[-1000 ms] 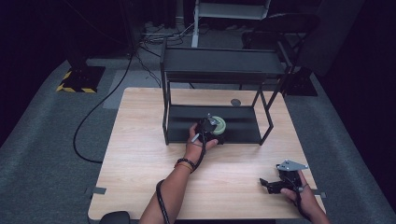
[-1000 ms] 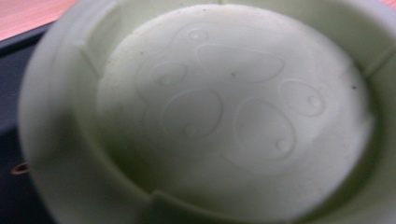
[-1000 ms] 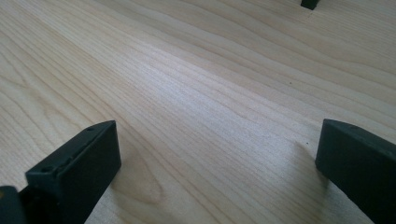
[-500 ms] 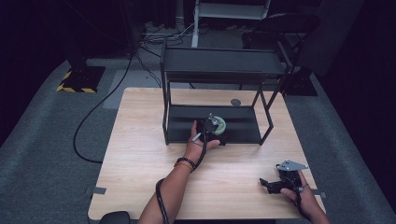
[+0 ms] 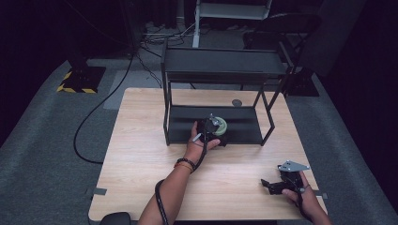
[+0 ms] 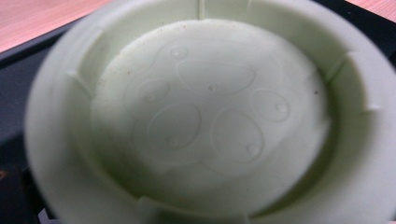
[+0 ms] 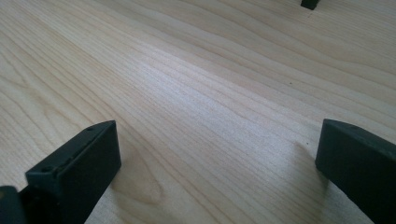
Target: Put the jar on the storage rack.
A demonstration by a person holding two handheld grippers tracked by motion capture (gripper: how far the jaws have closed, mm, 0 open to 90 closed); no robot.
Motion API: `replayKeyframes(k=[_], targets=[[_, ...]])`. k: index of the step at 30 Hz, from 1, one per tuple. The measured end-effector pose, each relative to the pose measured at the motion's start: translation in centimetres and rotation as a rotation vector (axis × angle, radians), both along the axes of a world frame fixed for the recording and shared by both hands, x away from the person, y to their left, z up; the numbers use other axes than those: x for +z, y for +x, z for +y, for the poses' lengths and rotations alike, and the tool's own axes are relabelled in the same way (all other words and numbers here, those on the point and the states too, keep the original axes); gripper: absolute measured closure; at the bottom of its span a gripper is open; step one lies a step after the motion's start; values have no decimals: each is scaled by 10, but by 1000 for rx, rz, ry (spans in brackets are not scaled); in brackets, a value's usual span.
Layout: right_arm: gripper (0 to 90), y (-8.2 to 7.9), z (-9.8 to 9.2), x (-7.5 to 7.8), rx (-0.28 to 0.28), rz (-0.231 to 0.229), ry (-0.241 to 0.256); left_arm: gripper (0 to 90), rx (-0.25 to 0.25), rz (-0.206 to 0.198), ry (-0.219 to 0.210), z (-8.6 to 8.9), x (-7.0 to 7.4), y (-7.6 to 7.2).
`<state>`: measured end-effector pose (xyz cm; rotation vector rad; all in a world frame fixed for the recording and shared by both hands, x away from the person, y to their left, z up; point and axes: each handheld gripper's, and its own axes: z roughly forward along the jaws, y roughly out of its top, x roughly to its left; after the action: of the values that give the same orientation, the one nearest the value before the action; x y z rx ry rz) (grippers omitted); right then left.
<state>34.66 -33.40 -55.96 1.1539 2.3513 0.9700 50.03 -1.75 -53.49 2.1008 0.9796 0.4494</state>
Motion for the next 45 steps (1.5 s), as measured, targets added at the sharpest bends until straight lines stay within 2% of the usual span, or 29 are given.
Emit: replayKeyframes(k=[3,10,15,27,30,39,45], targets=[[0,0,0,0,0,0,0,16,-7,2,-9,2,3,-1],[0,0,0,0,0,0,0,16,-21,0,3,6,9,-5],[0,0,0,0,0,0,0,20,-33,-6,62,6,14,-8],[0,0,0,0,0,0,0,23,-55,-18,90,11,26,-16],[0,0,0,0,0,0,0,14,-72,-26,111,13,33,-20],[0,0,0,0,0,0,0,20,-107,-42,131,18,43,-31],[0,0,0,0,0,0,0,20,-150,-66,172,19,55,-42]])
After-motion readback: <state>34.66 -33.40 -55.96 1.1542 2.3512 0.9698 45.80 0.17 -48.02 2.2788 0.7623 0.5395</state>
